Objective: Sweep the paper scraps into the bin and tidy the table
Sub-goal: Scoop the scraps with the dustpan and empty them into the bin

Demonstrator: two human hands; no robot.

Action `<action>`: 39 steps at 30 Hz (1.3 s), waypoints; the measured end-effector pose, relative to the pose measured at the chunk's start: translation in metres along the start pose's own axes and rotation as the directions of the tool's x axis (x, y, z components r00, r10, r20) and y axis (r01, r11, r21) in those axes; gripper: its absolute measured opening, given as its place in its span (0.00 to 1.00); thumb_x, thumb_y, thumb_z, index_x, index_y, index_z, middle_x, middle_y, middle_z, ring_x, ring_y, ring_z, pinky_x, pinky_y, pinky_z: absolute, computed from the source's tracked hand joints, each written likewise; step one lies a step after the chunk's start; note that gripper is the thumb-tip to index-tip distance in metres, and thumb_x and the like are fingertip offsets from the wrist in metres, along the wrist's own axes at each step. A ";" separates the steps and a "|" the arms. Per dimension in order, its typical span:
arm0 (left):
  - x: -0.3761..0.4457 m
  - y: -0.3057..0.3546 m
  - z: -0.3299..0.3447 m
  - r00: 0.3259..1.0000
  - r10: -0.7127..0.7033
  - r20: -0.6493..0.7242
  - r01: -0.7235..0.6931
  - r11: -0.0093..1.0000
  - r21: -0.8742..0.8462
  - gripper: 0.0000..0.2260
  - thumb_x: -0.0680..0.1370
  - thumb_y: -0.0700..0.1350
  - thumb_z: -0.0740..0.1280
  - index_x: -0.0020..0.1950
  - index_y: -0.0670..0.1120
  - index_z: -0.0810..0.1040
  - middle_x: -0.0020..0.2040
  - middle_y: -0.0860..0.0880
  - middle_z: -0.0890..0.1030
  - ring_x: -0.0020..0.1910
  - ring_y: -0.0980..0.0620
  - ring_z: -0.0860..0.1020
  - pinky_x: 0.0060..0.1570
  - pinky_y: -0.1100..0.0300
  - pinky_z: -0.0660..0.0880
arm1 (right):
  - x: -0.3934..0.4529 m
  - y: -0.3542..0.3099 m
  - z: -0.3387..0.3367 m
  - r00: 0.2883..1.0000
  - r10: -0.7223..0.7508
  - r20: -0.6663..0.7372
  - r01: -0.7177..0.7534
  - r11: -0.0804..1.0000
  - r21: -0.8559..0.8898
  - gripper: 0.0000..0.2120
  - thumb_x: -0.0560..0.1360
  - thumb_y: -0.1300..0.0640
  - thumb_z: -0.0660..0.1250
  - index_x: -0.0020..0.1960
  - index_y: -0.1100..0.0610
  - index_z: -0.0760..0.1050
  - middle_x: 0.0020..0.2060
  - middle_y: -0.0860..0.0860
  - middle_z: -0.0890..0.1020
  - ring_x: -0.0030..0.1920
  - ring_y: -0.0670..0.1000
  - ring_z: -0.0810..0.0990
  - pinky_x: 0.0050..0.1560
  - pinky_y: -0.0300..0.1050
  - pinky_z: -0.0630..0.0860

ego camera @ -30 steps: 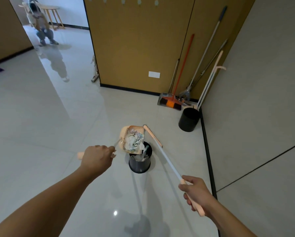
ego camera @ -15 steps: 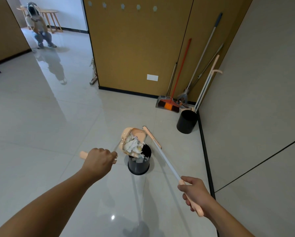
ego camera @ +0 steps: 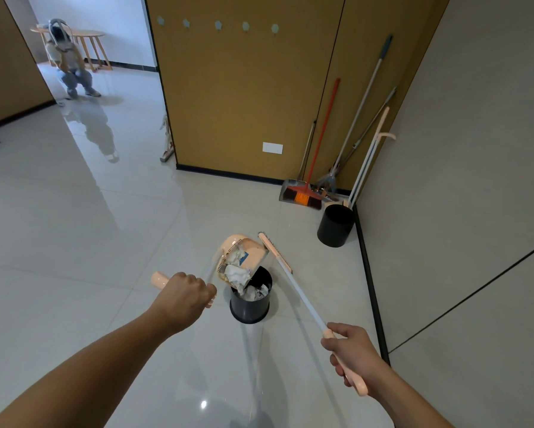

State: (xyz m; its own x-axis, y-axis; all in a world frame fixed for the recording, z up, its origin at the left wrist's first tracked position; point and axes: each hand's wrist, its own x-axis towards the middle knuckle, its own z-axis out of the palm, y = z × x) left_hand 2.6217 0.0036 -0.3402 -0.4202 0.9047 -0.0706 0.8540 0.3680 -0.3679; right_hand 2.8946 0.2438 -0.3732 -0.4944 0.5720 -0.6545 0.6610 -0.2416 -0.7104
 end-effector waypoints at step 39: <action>0.016 -0.004 -0.037 0.994 0.092 -0.060 -0.086 0.990 0.108 0.12 0.58 0.39 0.76 0.28 0.46 0.72 0.20 0.49 0.68 0.17 0.48 0.66 0.25 0.61 0.60 | 0.008 -0.008 -0.019 1.000 -0.015 0.012 0.014 0.998 0.062 0.25 0.75 0.61 0.68 0.70 0.49 0.70 0.27 0.56 0.75 0.23 0.51 0.69 0.25 0.39 0.65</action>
State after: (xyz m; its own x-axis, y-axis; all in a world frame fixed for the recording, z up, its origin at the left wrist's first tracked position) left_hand 2.6225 0.0246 -0.3059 -0.3204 0.9460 -0.0486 0.8487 0.2639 -0.4583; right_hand 2.8962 0.2646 -0.3678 -0.5108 0.5659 -0.6472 0.6178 -0.2819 -0.7341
